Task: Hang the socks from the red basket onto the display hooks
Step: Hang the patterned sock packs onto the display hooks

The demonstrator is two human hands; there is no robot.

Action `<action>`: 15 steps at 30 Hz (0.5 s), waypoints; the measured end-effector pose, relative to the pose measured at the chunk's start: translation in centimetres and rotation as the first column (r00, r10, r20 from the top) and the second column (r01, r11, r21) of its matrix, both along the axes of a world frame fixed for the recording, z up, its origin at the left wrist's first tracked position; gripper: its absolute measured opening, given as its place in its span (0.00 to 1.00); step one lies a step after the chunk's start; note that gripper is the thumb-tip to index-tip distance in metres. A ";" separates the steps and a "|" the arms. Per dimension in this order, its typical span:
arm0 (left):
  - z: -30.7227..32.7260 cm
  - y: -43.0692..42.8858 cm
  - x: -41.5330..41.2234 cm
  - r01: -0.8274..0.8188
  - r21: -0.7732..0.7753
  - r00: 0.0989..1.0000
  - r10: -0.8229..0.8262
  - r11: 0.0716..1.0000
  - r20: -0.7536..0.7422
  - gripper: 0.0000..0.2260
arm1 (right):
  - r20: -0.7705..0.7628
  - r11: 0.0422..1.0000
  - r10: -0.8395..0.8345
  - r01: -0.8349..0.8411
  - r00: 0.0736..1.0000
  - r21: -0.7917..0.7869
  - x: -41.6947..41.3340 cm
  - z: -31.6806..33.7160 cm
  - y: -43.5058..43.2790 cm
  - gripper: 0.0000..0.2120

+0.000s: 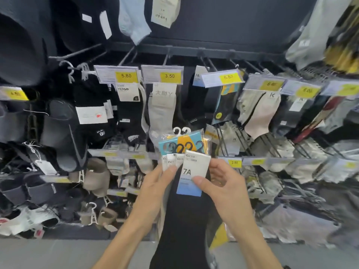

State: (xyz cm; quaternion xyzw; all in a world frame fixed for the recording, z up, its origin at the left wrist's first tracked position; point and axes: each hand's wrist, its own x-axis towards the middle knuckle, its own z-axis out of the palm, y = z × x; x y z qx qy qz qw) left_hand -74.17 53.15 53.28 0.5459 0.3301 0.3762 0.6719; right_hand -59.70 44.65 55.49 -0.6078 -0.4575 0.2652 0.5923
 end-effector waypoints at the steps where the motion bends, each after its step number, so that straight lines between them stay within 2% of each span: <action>1: 0.1 0.5 1.1 -0.020 -0.009 1.000 0.020 1.000 -0.001 0.12 | 0.013 1.000 0.016 -0.017 1.000 0.013 0.9 0.0 0.5 0.16; 5: 0.0 3.3 5.4 -0.077 -0.021 0.997 0.076 0.997 -0.007 0.16 | 0.063 0.999 0.042 -0.042 0.997 -0.001 5.1 -0.7 3.7 0.16; 8: 0.3 5.6 8.7 -0.104 0.035 0.994 0.105 0.994 -0.026 0.15 | 0.015 0.999 0.050 -0.050 0.999 -0.020 8.4 -1.0 6.6 0.16; 12: 0.4 8.7 12.1 -0.179 0.008 0.982 0.179 0.984 -0.055 0.14 | -0.183 0.990 0.121 -0.131 0.976 -0.043 13.6 -1.2 10.2 0.12; 14: 0.0 10.2 12.7 -0.259 -0.017 0.964 0.257 0.966 -0.073 0.11 | -0.307 0.998 0.045 -0.052 0.951 -0.017 16.3 -1.1 12.3 0.10; 15: -0.1 10.8 12.6 -0.289 -0.026 0.955 0.286 0.957 -0.078 0.10 | -0.306 1.000 -0.010 0.012 0.952 0.003 17.5 -0.9 13.5 0.09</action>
